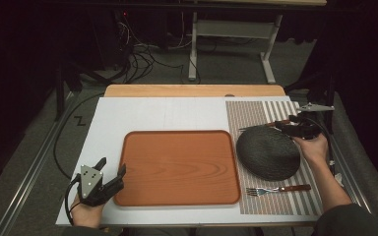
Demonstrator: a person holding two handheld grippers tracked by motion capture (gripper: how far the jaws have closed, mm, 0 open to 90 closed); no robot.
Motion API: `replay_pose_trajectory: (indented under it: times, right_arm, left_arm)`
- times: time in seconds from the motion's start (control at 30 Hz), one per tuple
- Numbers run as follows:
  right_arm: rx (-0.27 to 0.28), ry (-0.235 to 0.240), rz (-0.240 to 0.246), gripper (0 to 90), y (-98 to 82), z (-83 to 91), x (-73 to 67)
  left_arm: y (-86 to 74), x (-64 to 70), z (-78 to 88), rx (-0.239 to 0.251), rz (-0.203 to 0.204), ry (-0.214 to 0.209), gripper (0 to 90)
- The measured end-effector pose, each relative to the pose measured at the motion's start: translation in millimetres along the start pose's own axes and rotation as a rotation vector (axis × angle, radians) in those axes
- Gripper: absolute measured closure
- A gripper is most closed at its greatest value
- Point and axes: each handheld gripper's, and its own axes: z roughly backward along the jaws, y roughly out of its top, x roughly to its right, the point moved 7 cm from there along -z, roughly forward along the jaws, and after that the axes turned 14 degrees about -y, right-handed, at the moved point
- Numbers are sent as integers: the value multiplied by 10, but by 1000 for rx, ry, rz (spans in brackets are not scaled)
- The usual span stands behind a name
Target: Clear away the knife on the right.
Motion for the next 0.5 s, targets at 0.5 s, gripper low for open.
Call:
replay_pose_trajectory:
  times: [0.5]
  right_arm:
    - [-53,9,62,436,-22,-216,45]
  left_arm:
    - [-71,-47,112,-18,8,25,329]
